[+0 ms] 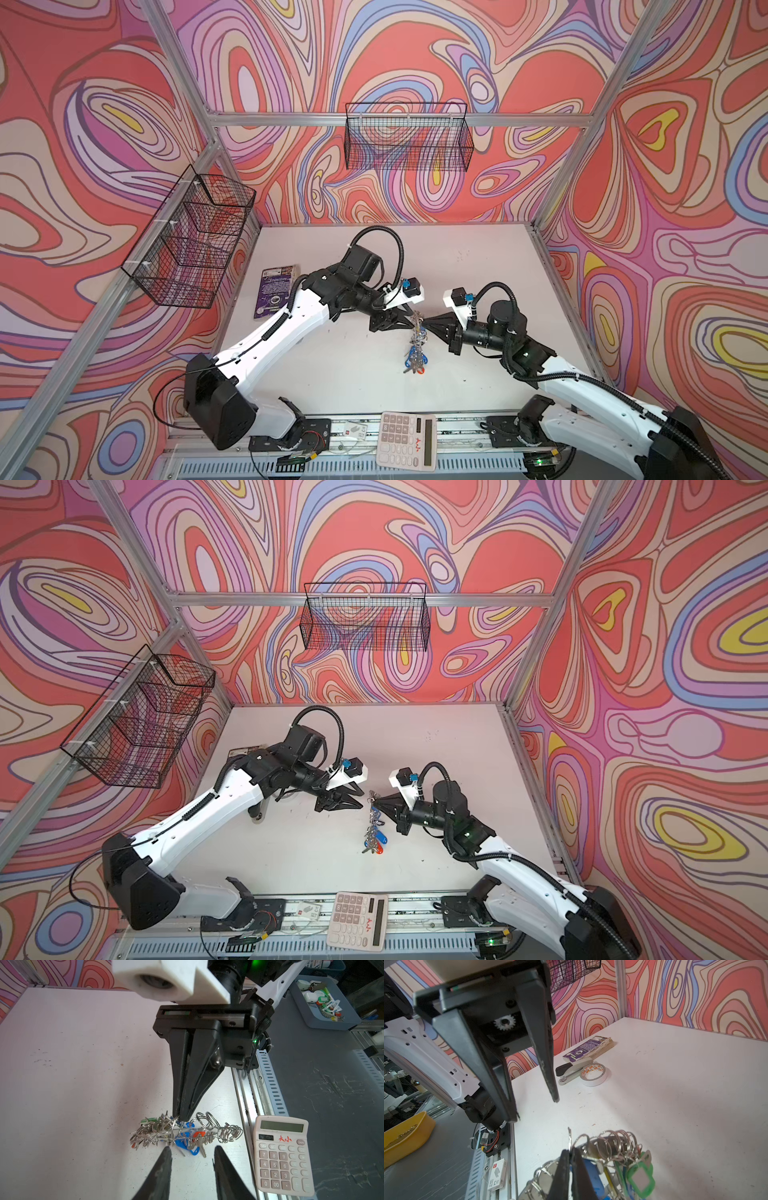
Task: Put the keys on the keyring
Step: 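Lower the plate toward the table with the left gripper while the right gripper holds rings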
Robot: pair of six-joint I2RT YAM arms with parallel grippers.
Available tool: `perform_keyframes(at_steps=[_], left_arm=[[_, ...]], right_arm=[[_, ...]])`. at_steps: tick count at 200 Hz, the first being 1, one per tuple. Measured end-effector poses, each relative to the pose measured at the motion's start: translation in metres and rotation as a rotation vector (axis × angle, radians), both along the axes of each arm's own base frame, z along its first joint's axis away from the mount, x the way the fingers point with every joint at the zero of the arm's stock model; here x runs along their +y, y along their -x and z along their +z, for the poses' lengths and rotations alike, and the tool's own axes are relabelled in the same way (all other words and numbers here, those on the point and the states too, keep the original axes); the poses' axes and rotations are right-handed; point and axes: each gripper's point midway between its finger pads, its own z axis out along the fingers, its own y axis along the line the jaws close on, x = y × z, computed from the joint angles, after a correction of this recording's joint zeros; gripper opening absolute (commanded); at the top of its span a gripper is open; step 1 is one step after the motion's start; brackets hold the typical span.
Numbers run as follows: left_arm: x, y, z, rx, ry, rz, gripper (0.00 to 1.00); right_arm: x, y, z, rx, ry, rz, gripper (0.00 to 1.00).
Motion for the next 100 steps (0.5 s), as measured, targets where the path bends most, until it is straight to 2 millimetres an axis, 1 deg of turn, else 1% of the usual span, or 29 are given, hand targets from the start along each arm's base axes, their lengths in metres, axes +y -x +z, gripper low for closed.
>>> perform_keyframes(at_steps=[38, 100], left_arm=[[-0.005, -0.003, -0.005, 0.016, -0.015, -0.007, 0.28], [-0.014, -0.005, -0.018, 0.044, -0.049, -0.020, 0.24]], right_arm=[[0.000, 0.000, 0.000, -0.001, 0.000, 0.002, 0.00], [0.001, 0.001, -0.001, 0.002, 0.001, 0.006, 0.00]])
